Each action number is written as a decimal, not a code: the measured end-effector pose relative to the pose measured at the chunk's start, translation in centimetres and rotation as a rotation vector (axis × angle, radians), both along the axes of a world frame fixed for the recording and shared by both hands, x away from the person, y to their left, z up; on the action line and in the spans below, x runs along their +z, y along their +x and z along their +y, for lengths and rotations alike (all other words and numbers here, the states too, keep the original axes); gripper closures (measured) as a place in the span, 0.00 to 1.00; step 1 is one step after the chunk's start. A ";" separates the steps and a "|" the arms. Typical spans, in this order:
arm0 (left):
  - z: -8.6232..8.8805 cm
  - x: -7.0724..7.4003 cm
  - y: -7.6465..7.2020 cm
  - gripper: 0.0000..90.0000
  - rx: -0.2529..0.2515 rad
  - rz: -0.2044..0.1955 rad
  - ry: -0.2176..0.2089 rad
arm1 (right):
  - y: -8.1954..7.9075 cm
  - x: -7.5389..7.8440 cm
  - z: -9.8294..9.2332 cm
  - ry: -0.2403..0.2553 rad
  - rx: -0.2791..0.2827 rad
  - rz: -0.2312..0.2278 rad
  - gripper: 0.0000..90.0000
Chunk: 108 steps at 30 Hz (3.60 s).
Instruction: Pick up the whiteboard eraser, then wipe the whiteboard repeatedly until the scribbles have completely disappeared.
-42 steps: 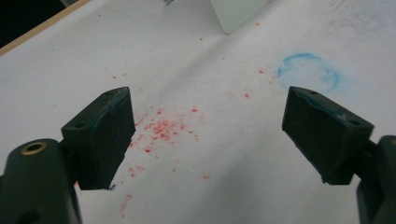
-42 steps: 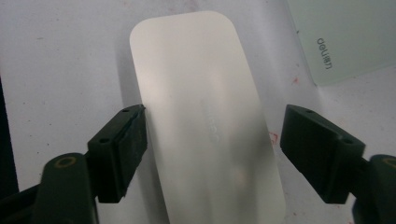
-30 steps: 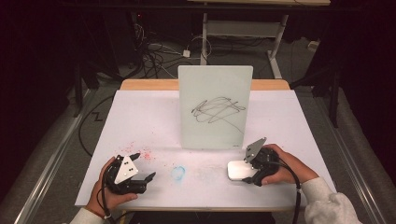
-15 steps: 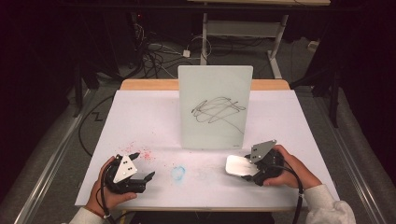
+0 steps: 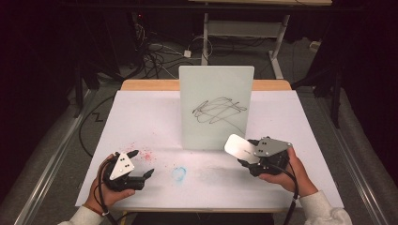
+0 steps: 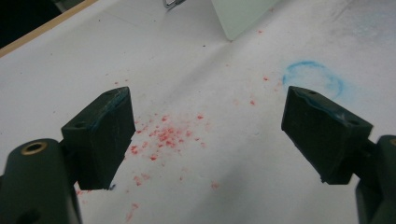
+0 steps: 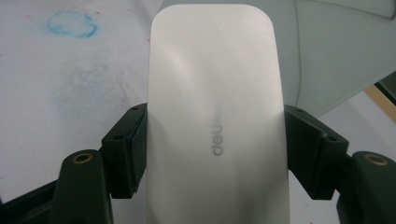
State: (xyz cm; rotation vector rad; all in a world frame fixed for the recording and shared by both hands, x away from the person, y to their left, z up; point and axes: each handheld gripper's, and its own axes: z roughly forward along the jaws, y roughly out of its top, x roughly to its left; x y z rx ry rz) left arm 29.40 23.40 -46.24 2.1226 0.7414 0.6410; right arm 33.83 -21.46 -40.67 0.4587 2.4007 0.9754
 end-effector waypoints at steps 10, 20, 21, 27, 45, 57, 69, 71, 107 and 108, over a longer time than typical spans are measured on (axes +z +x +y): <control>0.3 0.0 -0.2 0.18 0.002 0.000 -0.010 | -0.2 -0.2 0.5 0.055 -0.017 -0.025 0.35; 0.4 0.0 -0.3 0.18 0.011 -0.007 -0.001 | -0.3 0.2 1.0 0.083 -0.098 -0.143 0.35; 0.4 0.0 -0.4 0.18 0.020 0.006 -0.012 | -0.3 0.3 1.1 0.093 -0.106 -0.154 0.35; 0.3 0.0 -0.4 0.18 0.027 0.003 -0.012 | 0.1 0.6 2.1 0.072 -0.173 -0.279 0.35; -0.2 -0.1 -0.3 0.18 0.014 0.005 0.002 | 3.0 1.8 3.0 0.105 -0.346 -0.447 0.35; -0.2 -0.1 -0.5 0.19 0.010 0.003 0.015 | 4.2 -1.3 4.4 0.047 -0.352 -0.399 0.35; -0.2 0.0 -0.6 0.19 0.008 -0.001 0.014 | 2.7 -5.3 4.5 -0.055 -0.343 -0.416 0.35; -0.2 0.0 -0.6 0.19 0.009 -0.001 0.015 | 2.7 -5.1 4.5 -0.066 -0.340 -0.416 0.35; -0.5 -0.1 -0.6 0.19 -0.003 0.003 0.022 | 2.3 -6.5 6.7 -0.127 -0.324 -0.442 0.35; -0.4 -0.1 -0.6 0.19 -0.003 0.004 0.022 | 2.4 -6.2 6.5 -0.126 -0.331 -0.451 0.35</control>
